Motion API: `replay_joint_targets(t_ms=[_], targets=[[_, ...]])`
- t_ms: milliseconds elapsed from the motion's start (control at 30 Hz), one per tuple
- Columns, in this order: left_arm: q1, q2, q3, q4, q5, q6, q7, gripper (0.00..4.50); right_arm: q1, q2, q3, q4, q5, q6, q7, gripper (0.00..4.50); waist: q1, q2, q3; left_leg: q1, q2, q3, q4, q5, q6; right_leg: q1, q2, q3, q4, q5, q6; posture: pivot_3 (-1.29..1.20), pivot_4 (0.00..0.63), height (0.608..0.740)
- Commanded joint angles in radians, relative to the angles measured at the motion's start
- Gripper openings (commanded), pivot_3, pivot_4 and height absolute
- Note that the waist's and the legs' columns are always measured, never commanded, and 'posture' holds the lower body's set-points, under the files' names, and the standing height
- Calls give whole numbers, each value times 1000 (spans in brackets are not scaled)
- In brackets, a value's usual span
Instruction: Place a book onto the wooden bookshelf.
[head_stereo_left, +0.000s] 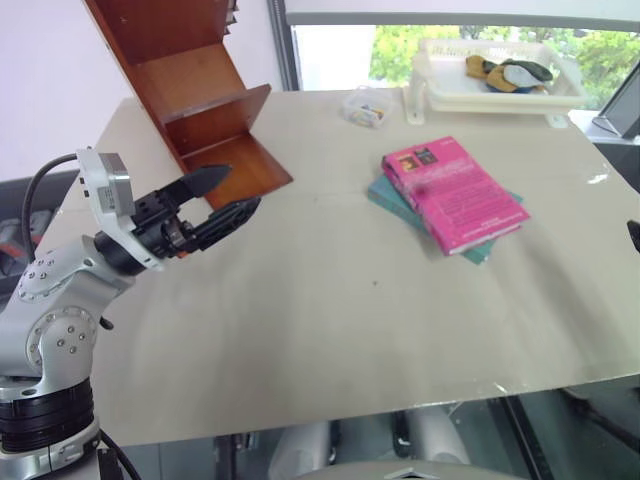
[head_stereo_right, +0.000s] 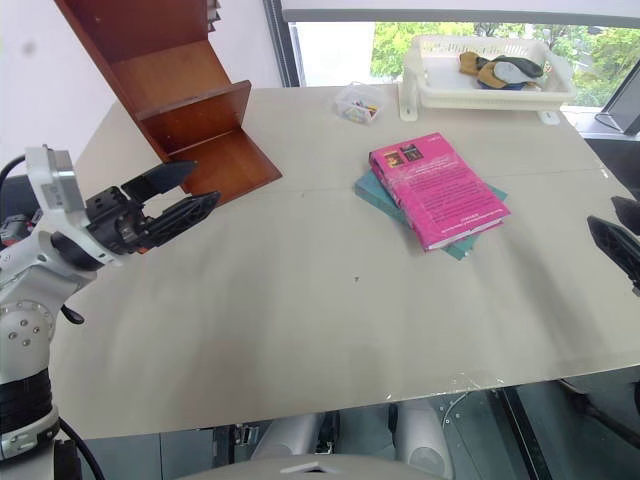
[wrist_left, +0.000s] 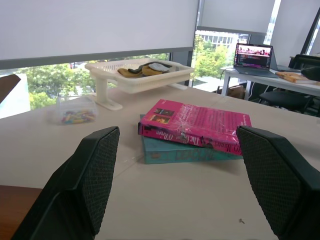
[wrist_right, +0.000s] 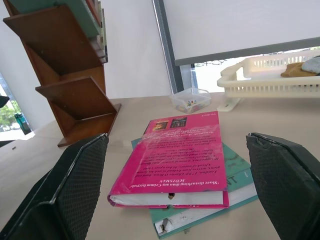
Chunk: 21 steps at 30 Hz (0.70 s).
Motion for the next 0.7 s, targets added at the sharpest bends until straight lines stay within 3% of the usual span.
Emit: replay_joint_targets(t_ms=[33,700], targets=[[7,17,-6,-11,29,-30,-10,3996,-9,-12,-23,-14,8,-6,2,4500,0,0,0,0,0,0,0,0,0,0,0,0,0,0,0,0,150,740],[9,15,-15,-11,34,-23,-21,3996,17,0,-34,-42,9,-2,-9,4500,0,0,0,0,0,0,0,0,0,0,0,0,0,0,0,0,150,740]])
